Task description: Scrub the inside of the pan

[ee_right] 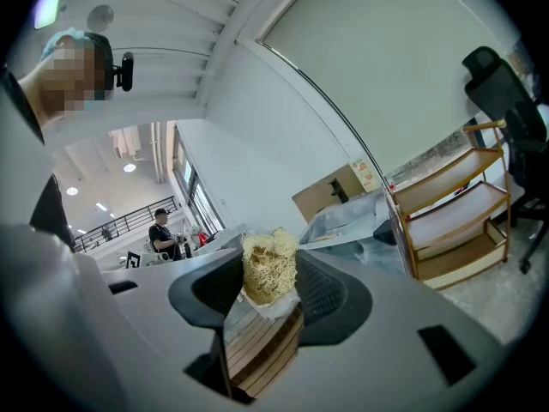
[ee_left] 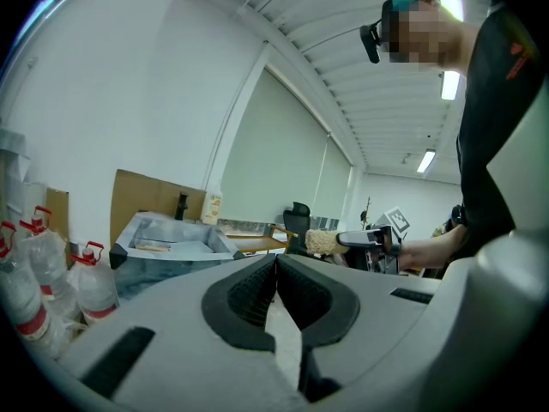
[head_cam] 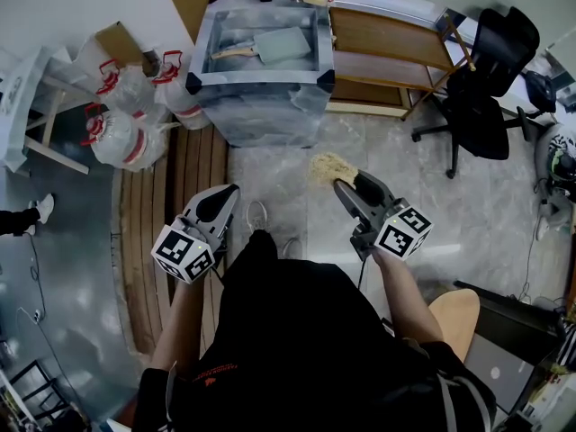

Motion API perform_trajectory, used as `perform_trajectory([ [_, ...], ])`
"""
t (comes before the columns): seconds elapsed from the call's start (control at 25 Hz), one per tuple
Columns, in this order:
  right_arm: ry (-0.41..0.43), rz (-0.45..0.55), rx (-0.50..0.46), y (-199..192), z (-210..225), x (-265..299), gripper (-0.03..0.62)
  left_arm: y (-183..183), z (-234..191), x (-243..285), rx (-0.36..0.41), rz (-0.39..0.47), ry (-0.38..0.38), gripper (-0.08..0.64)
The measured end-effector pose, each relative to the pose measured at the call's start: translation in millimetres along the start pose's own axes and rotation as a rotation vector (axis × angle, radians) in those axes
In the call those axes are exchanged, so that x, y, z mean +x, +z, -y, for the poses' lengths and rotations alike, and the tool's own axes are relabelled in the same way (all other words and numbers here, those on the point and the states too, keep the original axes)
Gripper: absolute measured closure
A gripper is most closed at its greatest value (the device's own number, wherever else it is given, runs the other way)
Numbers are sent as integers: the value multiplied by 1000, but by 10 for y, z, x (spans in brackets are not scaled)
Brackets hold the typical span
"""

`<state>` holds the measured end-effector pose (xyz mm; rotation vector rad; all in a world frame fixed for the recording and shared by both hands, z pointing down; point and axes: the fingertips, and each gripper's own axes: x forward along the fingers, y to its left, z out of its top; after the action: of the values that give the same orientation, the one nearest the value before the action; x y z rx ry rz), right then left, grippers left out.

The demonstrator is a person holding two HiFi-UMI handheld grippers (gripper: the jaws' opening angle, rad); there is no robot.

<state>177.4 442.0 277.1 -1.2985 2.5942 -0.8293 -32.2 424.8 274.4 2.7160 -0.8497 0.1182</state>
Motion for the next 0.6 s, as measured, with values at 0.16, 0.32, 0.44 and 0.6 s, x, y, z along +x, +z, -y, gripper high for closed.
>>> perform_trajectory([
  [0.16, -2, 2, 0, 100, 128, 112, 405, 63, -130, 160, 2, 8, -5, 540],
  [0.32, -6, -5, -1, 175, 280, 316, 405, 105, -334, 344, -2, 16, -13, 540],
  [0.44, -14, -11, 4, 236, 390, 534, 405, 131, -548, 464, -10, 14, -21, 540],
  [0.6, -22, -18, 5, 350, 545, 939, 405, 207, -963, 647, -16, 8, -31, 540],
])
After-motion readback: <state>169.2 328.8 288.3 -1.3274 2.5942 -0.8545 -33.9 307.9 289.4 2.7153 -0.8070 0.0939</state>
